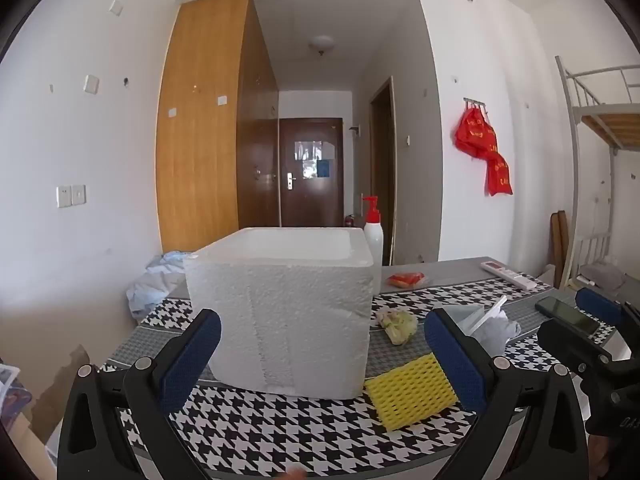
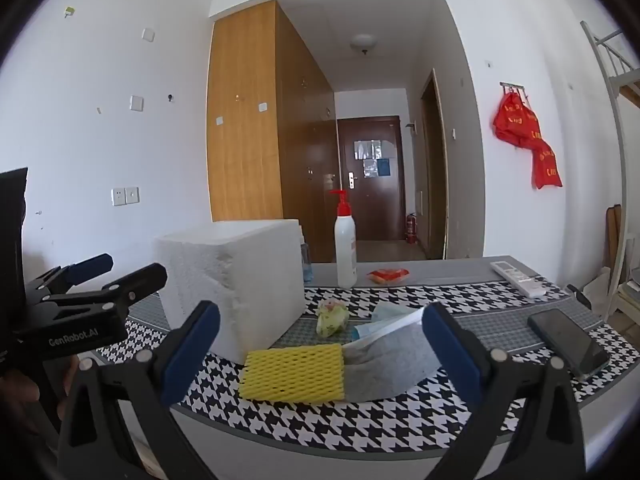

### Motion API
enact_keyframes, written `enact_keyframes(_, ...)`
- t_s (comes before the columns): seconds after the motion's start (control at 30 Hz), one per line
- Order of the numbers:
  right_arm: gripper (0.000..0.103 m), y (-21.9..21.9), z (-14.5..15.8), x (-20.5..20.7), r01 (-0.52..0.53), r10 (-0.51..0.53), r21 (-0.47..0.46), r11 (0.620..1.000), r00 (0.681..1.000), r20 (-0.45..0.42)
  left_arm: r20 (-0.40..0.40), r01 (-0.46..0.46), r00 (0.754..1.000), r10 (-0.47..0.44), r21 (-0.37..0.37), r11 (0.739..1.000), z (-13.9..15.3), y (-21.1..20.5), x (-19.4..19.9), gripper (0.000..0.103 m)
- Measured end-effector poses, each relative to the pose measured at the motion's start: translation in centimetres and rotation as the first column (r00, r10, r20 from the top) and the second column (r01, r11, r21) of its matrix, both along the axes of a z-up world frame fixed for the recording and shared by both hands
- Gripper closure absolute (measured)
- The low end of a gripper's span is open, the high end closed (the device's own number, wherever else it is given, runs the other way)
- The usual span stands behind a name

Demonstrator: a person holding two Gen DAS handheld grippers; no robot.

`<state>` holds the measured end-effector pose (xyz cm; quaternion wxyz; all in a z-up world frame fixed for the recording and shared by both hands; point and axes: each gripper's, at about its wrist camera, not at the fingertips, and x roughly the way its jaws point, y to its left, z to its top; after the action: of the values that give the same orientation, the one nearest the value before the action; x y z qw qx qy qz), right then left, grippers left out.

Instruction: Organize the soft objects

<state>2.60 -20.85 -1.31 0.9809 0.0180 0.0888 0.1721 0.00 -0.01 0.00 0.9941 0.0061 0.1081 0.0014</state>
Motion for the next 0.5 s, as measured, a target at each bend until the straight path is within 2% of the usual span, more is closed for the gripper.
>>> enact_keyframes(0.33, 0.001, 0.2, -0.2, -0.4, 0.001, -0.001, -0.005, 1.0, 1.0, 0.006, -0.005, 0.005, 1.0, -0.005, 0.002, 1.0, 0.6, -0.2, -0.4, 0.001)
enact_keyframes(0.37, 0.001, 0.2, 0.0, -0.4, 0.002, -0.002, -0.005, 1.0, 1.0, 0.007, -0.003, 0.001, 1.0, -0.001, -0.02, 1.0, 0.5, 0.2, -0.6, 0.001)
enact_keyframes(0.5, 0.001, -0.1, -0.2, -0.1, 0.002, -0.002, -0.007, 1.0, 1.0, 0.008, -0.015, 0.006, 1.0, -0.007, -0.005, 1.0, -0.3, 0.3, 0.2, 0.001)
